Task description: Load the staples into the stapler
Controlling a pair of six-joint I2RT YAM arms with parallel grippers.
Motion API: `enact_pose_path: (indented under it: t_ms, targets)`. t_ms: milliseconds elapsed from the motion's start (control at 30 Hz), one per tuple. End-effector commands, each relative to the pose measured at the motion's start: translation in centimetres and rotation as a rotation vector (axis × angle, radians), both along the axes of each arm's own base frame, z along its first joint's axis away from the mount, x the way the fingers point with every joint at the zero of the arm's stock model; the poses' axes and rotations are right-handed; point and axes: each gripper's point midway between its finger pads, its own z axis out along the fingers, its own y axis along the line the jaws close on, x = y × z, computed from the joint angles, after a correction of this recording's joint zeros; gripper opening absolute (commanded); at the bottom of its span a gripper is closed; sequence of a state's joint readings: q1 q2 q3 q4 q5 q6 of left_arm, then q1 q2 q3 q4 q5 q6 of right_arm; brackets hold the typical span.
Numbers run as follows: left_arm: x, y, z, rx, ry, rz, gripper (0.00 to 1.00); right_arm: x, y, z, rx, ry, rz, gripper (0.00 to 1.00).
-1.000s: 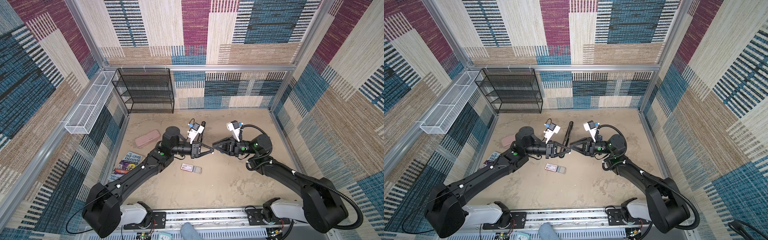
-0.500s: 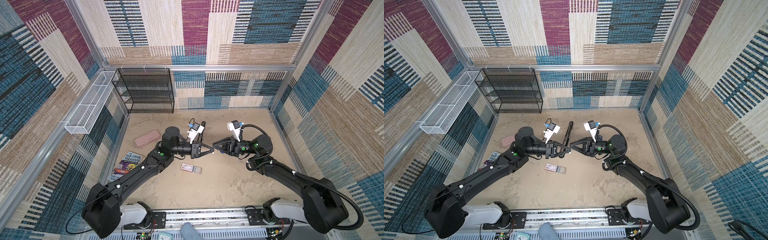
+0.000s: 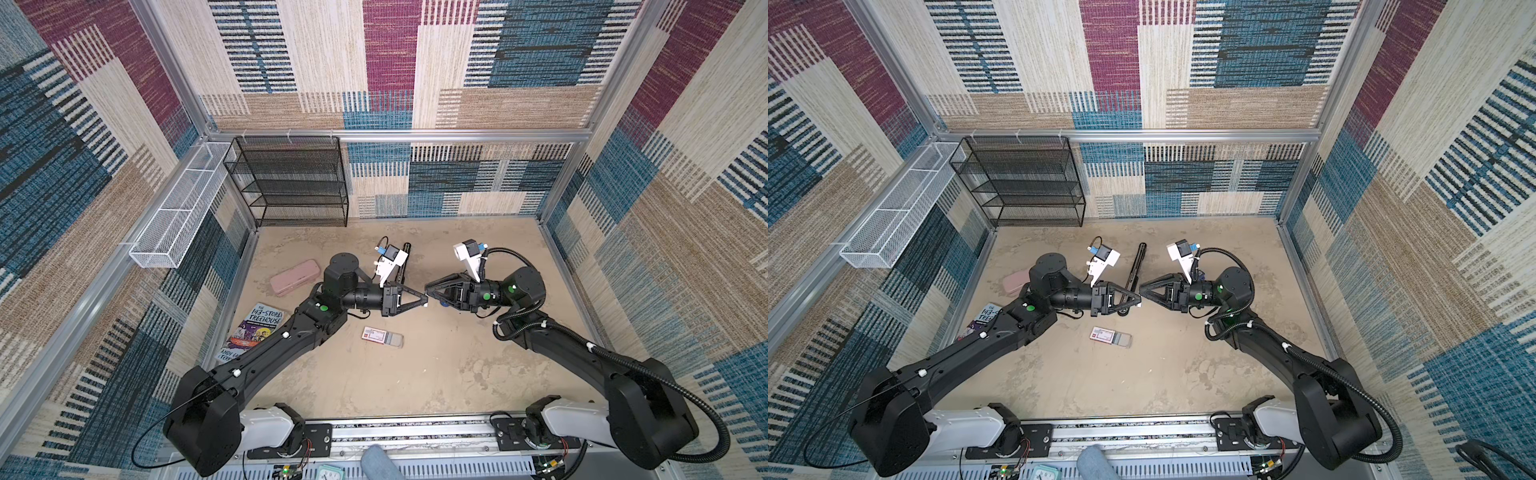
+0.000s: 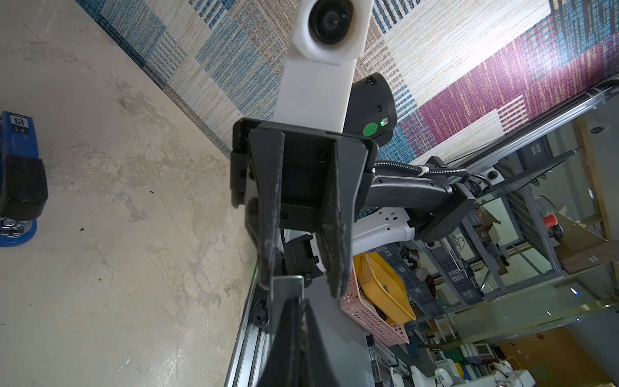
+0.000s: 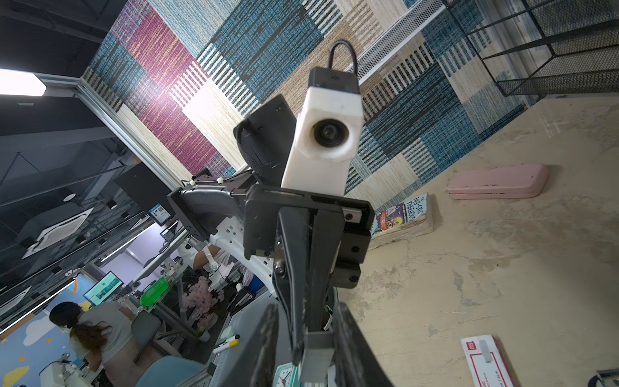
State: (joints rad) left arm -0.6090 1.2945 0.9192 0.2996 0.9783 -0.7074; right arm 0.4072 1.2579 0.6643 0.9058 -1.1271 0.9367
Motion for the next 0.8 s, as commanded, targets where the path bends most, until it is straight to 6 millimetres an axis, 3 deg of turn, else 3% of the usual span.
enact_pose_path:
  t_ms: [0, 767]
  targets:
    - [-0.1, 0.0, 0.8, -0.028, -0.029, -0.012, 0.00, -0.1, 0.0, 0.4, 0.001, -0.015, -0.002, 0.33]
    - [0.0, -0.2, 1.1, -0.043, -0.023, -0.024, 0.00, 0.2, 0.0, -0.9, -0.021, 0.007, -0.017, 0.28]
